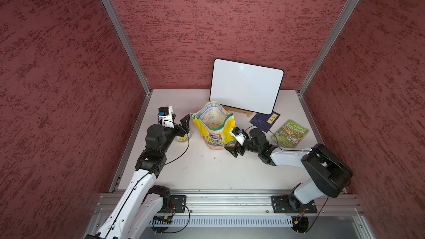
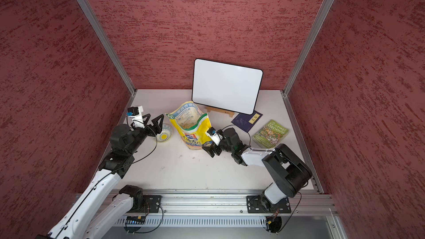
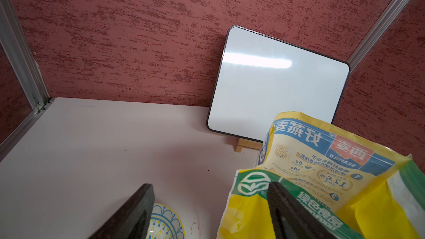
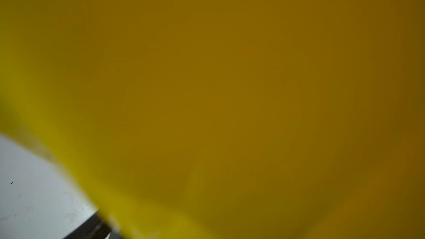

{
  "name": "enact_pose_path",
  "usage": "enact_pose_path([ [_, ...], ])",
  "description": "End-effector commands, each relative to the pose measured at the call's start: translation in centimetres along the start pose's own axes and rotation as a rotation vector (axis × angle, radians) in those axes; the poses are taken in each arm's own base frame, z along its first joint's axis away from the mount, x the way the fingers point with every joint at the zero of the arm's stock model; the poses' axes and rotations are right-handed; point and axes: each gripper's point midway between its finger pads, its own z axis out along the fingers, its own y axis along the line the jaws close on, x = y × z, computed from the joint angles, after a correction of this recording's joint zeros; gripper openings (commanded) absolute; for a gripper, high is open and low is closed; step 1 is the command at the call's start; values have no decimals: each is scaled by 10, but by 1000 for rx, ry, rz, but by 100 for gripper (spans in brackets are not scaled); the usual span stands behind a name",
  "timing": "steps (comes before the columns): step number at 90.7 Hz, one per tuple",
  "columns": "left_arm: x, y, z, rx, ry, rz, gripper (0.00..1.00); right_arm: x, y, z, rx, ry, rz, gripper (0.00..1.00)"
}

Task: Pour the oats into the breakfast bowl
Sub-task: Pick up the oats bag from the center of the board.

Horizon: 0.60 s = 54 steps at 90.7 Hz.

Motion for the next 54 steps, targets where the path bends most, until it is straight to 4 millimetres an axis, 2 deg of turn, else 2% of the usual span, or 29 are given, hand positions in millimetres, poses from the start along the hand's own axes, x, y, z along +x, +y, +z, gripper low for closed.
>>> enact_pose_path([
  [1, 10, 22, -4, -98, 8, -48, 84, -21, -1, 3, 5, -132, -13, 99],
  [17, 14, 34, -7, -145, 4, -75, 84, -13, 2, 17, 1, -162, -4, 99],
  [29, 17, 48, -10, -209, 5, -113, 90, -10, 10, 29, -33, -166, -7, 96],
  [45, 23, 65, -17, -282, 1, -152, 91, -8, 15, 40, -61, -151, 2, 69],
  [48, 24, 69, -19, -297, -1, -160, 91, -10, 16, 40, -67, -155, -1, 61],
  [49, 24, 70, -19, -301, -1, -163, 91, -10, 16, 40, -68, -156, -1, 54],
  [54, 27, 75, -22, -321, 0, -175, 91, -13, 17, 41, -73, -164, -5, 39],
])
